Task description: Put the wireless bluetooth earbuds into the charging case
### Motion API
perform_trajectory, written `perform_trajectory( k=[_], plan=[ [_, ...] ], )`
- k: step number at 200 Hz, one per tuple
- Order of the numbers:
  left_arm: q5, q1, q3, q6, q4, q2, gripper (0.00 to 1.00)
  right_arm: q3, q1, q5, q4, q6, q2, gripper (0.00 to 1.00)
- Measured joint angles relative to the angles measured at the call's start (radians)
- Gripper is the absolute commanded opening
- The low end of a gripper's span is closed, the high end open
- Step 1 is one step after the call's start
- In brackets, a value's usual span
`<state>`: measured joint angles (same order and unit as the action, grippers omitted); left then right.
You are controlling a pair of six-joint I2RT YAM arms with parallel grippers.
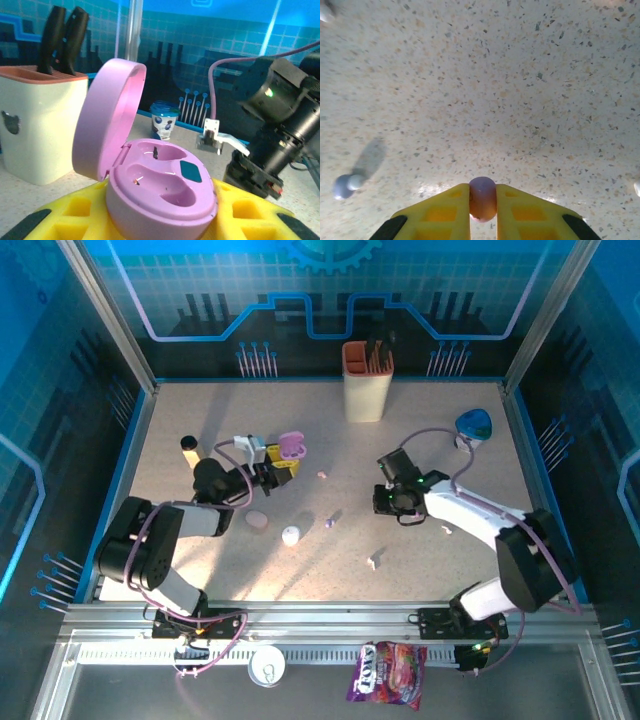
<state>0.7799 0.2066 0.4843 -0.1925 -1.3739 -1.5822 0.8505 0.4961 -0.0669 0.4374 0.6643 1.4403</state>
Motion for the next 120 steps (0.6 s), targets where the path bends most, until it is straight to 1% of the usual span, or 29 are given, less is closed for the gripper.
perform_trajectory(
  k=[20, 51, 80, 120],
  plan=[
    [-0.001, 0.030, 0.011, 0.001, 0.000, -0.019, 0.34, -0.047, -0.062, 0.103, -0.043, 0.035, -0.063, 0.16],
    [-0.006, 0.074, 0.034, 0.011, 0.000, -0.041, 0.34, -0.109, -0.134, 0.215, -0.104, 0.100, -0.141, 0.15],
    [-0.018, 0.111, 0.045, 0.016, 0.000, -0.061, 0.34, -0.128, -0.160, 0.261, -0.118, 0.134, -0.193, 0.15],
    [-0.031, 0.151, 0.066, 0.019, 0.000, -0.097, 0.33, -0.124, -0.164, 0.281, -0.098, 0.140, -0.232, 0.15]
  ],
)
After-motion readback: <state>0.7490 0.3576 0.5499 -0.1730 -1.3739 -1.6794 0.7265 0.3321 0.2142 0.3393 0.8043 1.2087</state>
